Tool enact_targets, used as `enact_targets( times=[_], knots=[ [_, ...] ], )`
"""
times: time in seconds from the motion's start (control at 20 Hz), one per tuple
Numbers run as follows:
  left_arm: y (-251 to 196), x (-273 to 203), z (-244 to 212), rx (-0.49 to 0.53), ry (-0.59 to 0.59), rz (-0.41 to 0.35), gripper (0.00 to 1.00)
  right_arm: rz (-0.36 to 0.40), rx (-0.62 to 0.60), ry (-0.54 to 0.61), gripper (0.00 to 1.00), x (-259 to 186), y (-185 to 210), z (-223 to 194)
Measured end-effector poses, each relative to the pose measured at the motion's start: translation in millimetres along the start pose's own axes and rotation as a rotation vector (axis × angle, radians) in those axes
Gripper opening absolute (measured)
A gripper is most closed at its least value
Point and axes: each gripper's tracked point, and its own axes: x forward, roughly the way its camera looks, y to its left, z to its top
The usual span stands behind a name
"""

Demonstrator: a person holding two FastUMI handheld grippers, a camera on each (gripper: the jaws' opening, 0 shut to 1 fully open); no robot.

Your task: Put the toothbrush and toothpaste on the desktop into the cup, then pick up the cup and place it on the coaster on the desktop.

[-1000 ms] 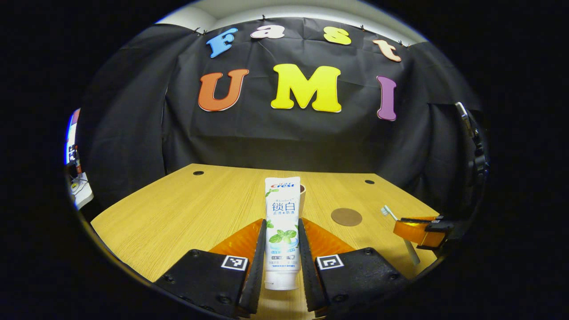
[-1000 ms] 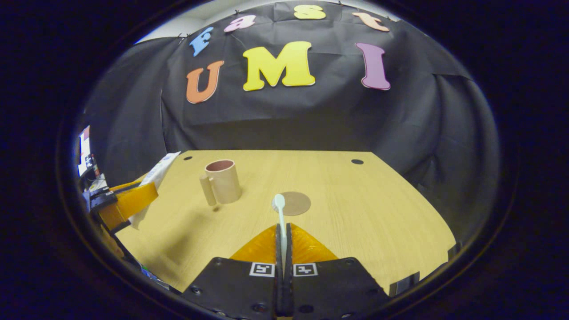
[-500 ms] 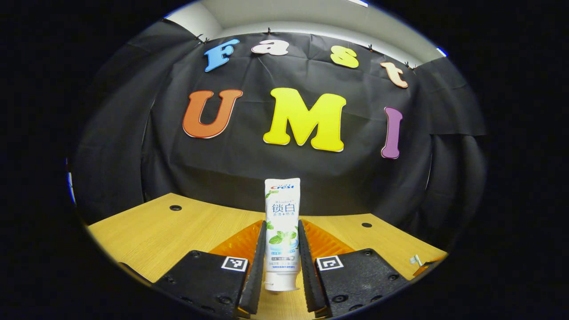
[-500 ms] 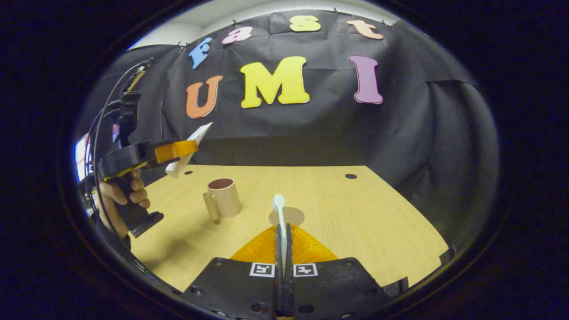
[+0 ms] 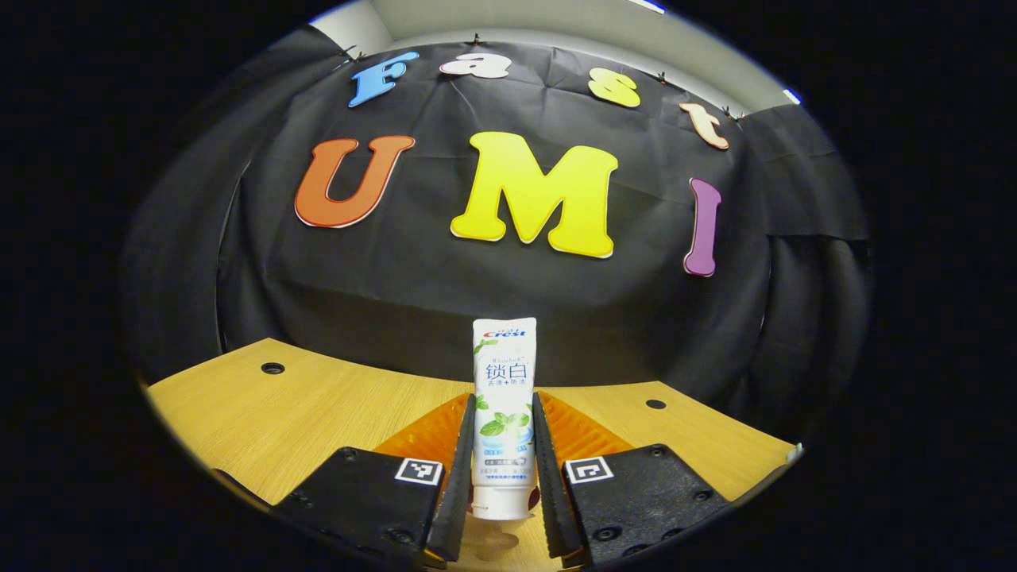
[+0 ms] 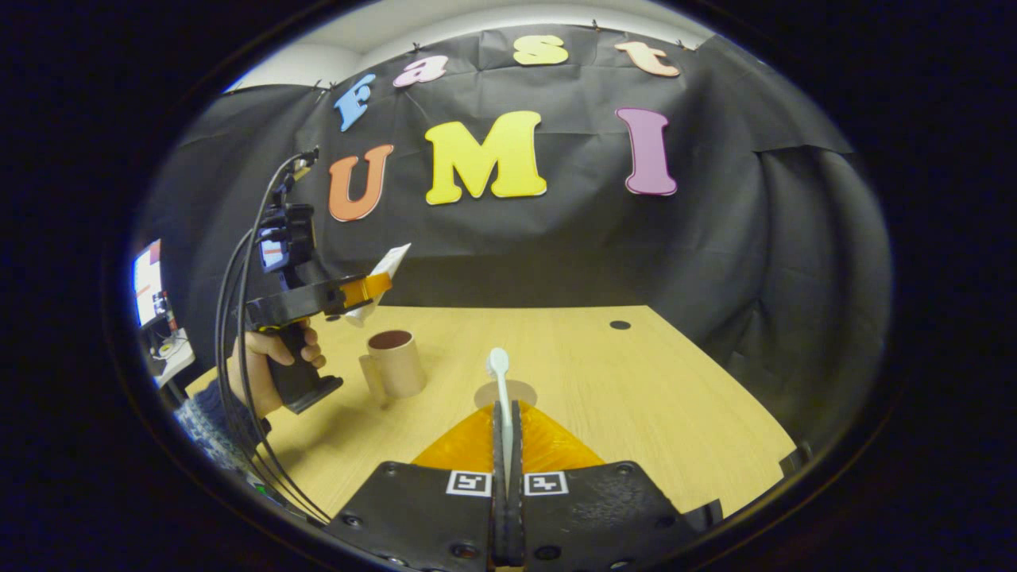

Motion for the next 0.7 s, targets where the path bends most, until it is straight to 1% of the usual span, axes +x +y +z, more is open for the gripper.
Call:
enact_targets(
  times=[0.05, 0.1, 0.15, 0.2, 0.45, 0.6, 0.7],
  knots=[
    [0.9, 2.7, -3.2, -0.001, 0.008, 0.000, 0.42, -0.001, -0.003, 0.000, 0.00, 0.2, -0.3, -0.1],
    [3.2, 5.6, -7.1, -0.003, 0.014, 0.002, 0.37, -0.002, -0.001, 0.000, 0.00, -0.1, -0.5, -1.3],
    [4.9, 7.8, -9.7, -0.010, 0.014, 0.007, 0.42, -0.001, -0.001, 0.000, 0.00, 0.3, -0.3, -0.7],
    [5.3, 9.8, -11.0, -0.012, 0.019, 0.012, 0.42, -0.001, -0.003, 0.000, 0.00, -0.1, 0.0, -1.2],
    [5.7, 13.5, -19.4, -0.001, 0.044, 0.029, 0.43, 0.009, -0.001, 0.011, 0.00, 0.6, 2.1, -4.6],
    [6.6, 12.2, -21.0, -0.003, 0.050, 0.028, 0.43, 0.010, -0.001, 0.011, 0.00, 0.7, 2.0, -5.0],
    [6.4, 7.1, -19.8, -0.021, 0.044, 0.018, 0.45, 0.011, -0.010, 0.015, 0.00, 1.3, 3.1, -6.0]
  ],
)
